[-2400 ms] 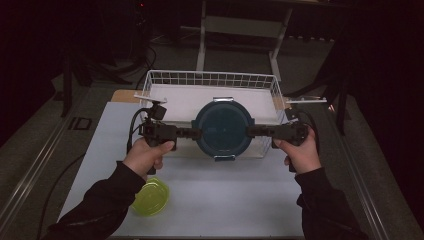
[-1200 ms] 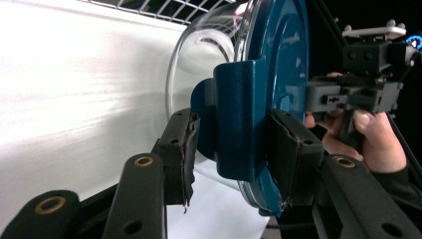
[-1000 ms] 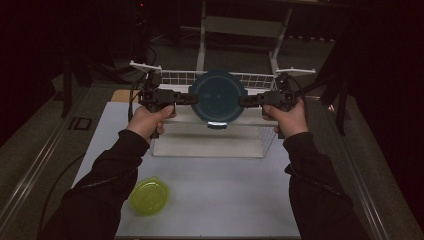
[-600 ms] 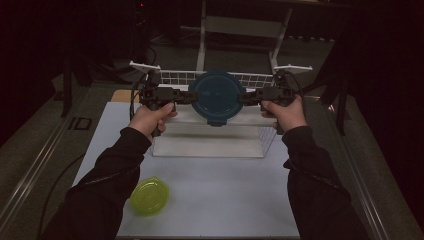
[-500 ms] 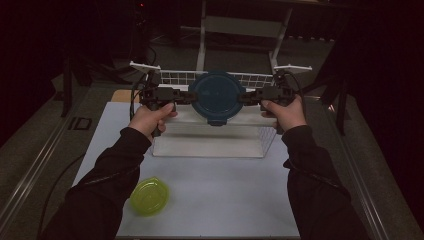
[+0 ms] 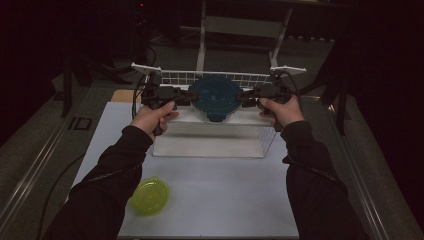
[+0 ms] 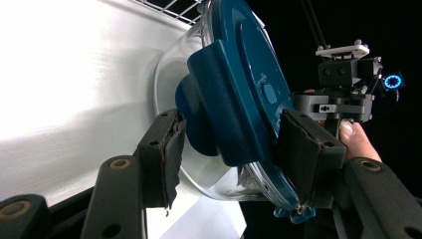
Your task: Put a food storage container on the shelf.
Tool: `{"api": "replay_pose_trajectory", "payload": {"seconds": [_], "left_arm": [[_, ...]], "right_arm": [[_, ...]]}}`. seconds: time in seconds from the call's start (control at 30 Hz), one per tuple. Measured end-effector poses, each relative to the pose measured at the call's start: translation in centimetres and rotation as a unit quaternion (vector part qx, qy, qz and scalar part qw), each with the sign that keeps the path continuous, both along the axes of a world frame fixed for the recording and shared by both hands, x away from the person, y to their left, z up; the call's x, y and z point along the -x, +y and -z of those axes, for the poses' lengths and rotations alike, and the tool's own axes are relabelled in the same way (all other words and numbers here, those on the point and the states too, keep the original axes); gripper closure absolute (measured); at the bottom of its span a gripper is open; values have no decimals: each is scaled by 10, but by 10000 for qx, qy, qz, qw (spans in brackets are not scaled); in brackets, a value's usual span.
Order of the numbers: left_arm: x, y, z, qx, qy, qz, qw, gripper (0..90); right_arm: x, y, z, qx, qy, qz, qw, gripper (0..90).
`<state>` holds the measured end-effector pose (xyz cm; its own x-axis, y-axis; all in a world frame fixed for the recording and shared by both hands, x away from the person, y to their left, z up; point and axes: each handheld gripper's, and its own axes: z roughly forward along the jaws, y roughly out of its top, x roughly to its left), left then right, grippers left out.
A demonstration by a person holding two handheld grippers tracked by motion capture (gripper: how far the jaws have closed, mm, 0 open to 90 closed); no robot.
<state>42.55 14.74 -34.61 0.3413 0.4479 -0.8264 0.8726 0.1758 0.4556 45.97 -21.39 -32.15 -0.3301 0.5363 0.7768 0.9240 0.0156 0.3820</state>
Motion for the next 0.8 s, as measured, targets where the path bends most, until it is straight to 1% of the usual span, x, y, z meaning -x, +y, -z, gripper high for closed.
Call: {"api": "replay_pose_trajectory", "payload": {"seconds": [0.03,0.07,0.1,0.13,0.17,0.2,0.27,0.3,0.33,0.37,0.4,0.43,0.47,0.5,0.53,0.57,0.6,0.63,0.67,0.7,0.73,0.77,0.8], "left_arm": [[0,0,0,9,7,-14,10000,430],[0,0,-1,-32,-11,-20,10000,427],[1,-1,-2,-81,-34,-40,10000,427],[2,-2,-3,-185,-110,-32,9998,415],[2,-2,-3,-185,-110,-32,9998,406],[3,-2,-4,-241,-133,-60,9996,406],[5,-2,-6,-322,-235,-136,9991,385],[8,0,-8,-349,-327,-178,9987,385],[8,0,-8,-349,-327,-178,9987,384],[11,1,-11,-476,-429,-225,9977,381],[11,1,-11,-476,-429,-225,9977,381],[13,2,-13,-521,-511,-237,9971,381],[13,2,-13,-521,-511,-237,9971,380],[19,3,-17,-723,-733,-360,9940,380],[21,4,-19,-740,-783,-390,9934,380],[24,4,-20,-764,-853,-410,9926,380],[28,4,-22,-820,-948,-451,9911,380],[32,3,-24,-872,-1077,-419,9895,380],[35,3,-24,-879,-1128,-408,9889,380],[39,2,-25,-912,-1196,-423,9877,380],[42,2,-25,-942,-1309,-415,9860,380],[46,1,-26,-983,-1375,-396,9848,380],[50,1,-26,-994,-1455,-445,9833,380]], "right_arm": [[0,0,0,0,0,0,10000,430],[0,0,1,27,-8,46,10000,405],[0,0,1,27,-8,46,10000,405],[1,0,0,53,-45,35,10000,397],[1,0,0,53,-45,35,10000,397],[1,0,0,71,-57,25,10000,388],[3,-1,0,91,-101,24,9999,382],[6,-2,-1,113,-182,43,9998,376],[7,-2,-2,140,-221,26,9997,374],[10,-2,-4,187,-325,19,9993,376],[10,-2,-4,187,-325,19,9993,376],[12,-2,-6,247,-401,35,9989,380],[15,-2,-9,346,-511,58,9981,383],[21,-1,-13,525,-711,61,9961,385],[23,-1,-15,578,-785,84,9952,388],[26,-1,-17,684,-904,99,9935,389],[29,-1,-19,756,-1012,100,9919,389],[33,-1,-20,795,-1085,106,9909,392],[37,-1,-22,817,-1201,110,9893,398],[40,-2,-23,838,-1267,105,9883,401],[44,-2,-24,860,-1355,109,9870,405],[48,-2,-25,874,-1432,112,9858,411],[52,-2,-26,882,-1527,94,9843,416]]}}
